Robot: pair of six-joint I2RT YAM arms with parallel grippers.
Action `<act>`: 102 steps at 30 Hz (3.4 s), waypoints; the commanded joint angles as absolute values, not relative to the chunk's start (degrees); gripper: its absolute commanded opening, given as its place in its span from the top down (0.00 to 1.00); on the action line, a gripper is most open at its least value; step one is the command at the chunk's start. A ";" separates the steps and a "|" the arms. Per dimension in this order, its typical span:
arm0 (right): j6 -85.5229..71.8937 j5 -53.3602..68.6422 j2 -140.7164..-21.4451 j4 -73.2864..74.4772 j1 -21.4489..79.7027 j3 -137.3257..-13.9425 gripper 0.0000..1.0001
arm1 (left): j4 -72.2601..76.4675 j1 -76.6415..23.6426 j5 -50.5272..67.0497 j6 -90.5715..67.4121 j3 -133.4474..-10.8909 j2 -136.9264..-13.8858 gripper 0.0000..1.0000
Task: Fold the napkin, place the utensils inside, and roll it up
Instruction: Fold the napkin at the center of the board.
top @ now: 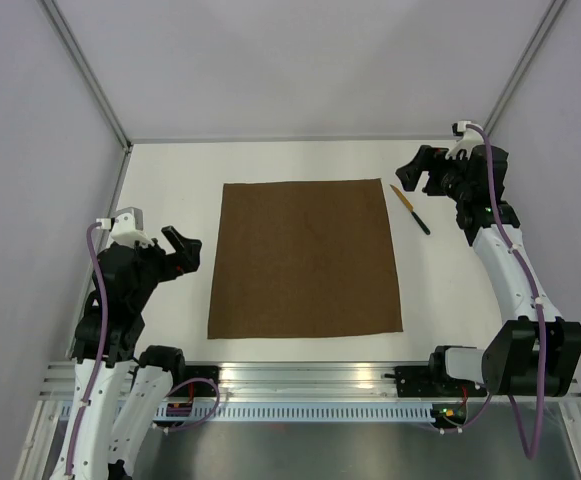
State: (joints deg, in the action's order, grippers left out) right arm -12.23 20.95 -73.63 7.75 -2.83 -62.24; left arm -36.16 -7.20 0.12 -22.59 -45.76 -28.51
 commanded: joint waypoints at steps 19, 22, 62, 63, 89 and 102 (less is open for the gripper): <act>1.49 0.82 -87.78 13.97 40.58 -71.17 0.22 | -40.24 -6.94 -1.30 -19.60 -67.13 -39.01 0.00; 2.20 -0.87 -96.13 15.11 50.16 -75.82 0.26 | -42.97 -6.94 -1.84 -18.90 -75.12 -43.24 0.00; 1.58 -6.51 -128.50 15.56 77.96 -93.25 0.50 | -50.54 -6.94 -8.17 -16.79 -83.32 -46.41 0.00; 1.58 -6.50 -128.50 15.56 78.05 -93.25 0.53 | -50.62 -6.94 -8.17 -16.70 -83.32 -46.32 0.00; 0.18 2.11 -118.74 19.86 72.43 -95.62 0.89 | -49.84 -6.94 -7.74 -16.61 -82.53 -46.49 0.00; 1.14 4.22 -113.47 21.80 57.75 -94.22 0.94 | -47.82 -6.94 -6.15 -16.96 -80.77 -47.11 0.00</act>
